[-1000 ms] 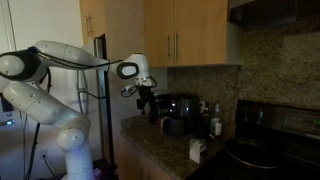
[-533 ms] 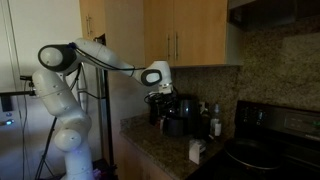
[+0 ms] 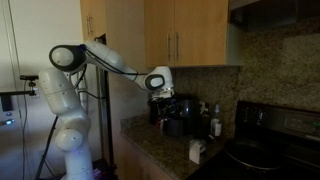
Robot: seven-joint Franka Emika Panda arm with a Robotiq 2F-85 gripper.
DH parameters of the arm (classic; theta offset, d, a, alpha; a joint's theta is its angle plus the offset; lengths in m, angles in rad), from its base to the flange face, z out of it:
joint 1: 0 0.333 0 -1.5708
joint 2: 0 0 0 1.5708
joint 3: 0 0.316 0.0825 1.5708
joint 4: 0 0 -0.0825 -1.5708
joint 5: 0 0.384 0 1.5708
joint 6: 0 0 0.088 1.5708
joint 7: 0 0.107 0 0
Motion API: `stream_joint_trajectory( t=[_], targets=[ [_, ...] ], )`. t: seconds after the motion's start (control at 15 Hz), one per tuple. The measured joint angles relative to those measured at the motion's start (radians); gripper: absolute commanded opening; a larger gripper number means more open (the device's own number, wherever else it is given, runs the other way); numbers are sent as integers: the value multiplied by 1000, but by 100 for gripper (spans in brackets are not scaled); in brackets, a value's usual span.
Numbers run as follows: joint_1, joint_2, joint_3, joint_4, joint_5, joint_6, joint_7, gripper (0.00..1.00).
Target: Move the jar to the back of the counter
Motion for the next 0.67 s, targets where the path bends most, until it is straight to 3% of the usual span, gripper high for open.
stream_joint_trajectory(
  t=[0.27, 0.67],
  targets=[
    [26, 221, -49, 170, 22, 28, 195, 100],
    [59, 460, -172, 454, 179, 23, 351, 100]
  ],
)
